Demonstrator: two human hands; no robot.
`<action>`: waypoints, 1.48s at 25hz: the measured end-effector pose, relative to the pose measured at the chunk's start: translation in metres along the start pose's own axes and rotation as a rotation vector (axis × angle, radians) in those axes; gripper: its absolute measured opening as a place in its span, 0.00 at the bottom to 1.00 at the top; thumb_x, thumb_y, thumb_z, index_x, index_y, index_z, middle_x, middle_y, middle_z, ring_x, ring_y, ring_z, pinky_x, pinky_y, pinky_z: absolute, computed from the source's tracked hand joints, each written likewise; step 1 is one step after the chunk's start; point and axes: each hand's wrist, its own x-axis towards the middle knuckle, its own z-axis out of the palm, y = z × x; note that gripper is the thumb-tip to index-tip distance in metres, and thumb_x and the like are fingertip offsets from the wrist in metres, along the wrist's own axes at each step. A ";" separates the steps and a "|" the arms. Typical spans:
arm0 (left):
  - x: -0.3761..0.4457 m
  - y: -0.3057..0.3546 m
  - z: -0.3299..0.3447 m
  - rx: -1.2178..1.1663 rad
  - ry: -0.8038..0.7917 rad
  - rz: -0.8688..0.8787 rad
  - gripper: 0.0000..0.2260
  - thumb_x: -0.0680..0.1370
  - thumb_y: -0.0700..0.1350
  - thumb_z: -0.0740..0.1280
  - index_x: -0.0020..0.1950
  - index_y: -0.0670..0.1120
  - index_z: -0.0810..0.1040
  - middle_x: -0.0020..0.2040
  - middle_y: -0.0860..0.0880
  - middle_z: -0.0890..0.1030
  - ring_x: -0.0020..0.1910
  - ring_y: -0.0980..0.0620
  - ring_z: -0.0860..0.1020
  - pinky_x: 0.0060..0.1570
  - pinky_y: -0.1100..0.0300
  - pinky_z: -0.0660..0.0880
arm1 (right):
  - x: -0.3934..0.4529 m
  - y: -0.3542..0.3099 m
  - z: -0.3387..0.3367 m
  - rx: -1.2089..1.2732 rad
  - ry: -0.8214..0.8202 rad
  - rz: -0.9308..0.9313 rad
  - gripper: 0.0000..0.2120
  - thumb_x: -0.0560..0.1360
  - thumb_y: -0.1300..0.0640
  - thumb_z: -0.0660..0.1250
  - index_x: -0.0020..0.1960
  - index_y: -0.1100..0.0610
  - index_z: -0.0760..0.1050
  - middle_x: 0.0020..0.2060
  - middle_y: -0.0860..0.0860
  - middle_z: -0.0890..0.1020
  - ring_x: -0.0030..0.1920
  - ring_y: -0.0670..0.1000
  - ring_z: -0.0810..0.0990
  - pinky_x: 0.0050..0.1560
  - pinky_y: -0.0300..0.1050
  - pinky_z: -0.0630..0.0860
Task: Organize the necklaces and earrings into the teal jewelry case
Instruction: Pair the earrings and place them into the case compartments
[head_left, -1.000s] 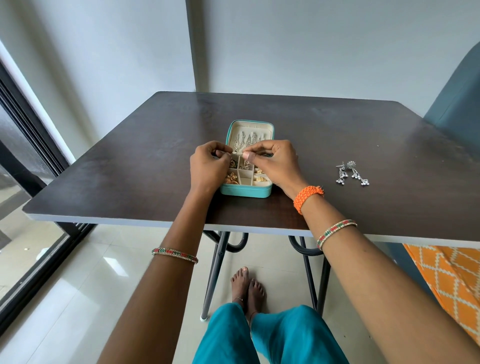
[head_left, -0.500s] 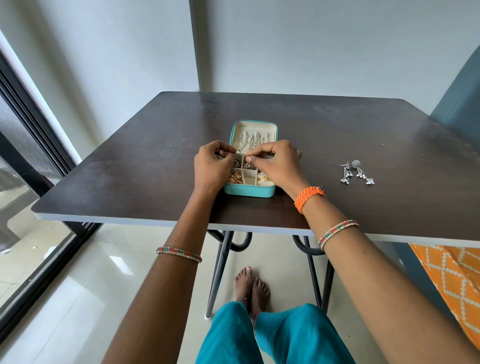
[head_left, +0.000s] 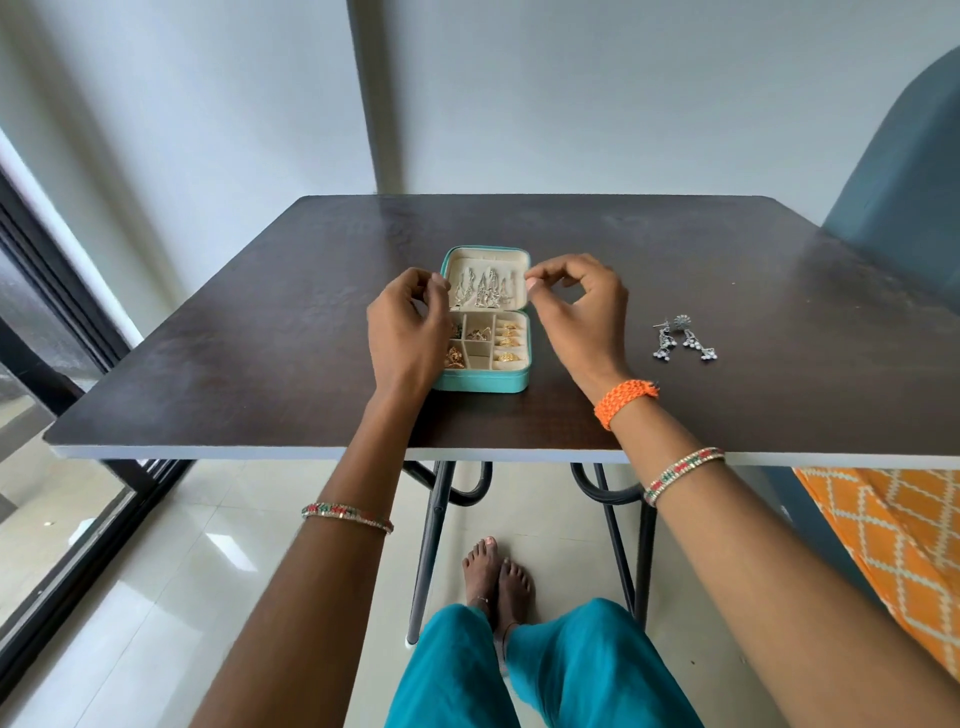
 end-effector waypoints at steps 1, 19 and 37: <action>-0.003 0.008 0.001 -0.011 0.062 0.039 0.16 0.78 0.50 0.59 0.38 0.43 0.78 0.31 0.49 0.79 0.31 0.47 0.76 0.30 0.52 0.70 | 0.001 0.003 -0.012 -0.006 0.024 0.008 0.04 0.67 0.56 0.68 0.36 0.48 0.80 0.37 0.43 0.82 0.44 0.48 0.79 0.53 0.57 0.74; -0.055 0.073 0.176 0.292 -0.396 -0.050 0.08 0.74 0.54 0.68 0.44 0.51 0.81 0.47 0.50 0.83 0.58 0.47 0.73 0.54 0.53 0.61 | 0.037 0.099 -0.144 -0.410 -0.180 0.375 0.05 0.67 0.45 0.71 0.32 0.41 0.79 0.38 0.42 0.85 0.46 0.48 0.82 0.52 0.49 0.78; -0.062 0.101 0.096 -0.476 -0.462 -0.126 0.09 0.78 0.35 0.64 0.39 0.45 0.75 0.34 0.51 0.76 0.28 0.66 0.73 0.34 0.75 0.69 | -0.008 0.020 -0.131 0.444 0.036 0.378 0.06 0.76 0.64 0.66 0.41 0.57 0.78 0.35 0.50 0.84 0.41 0.45 0.83 0.49 0.36 0.78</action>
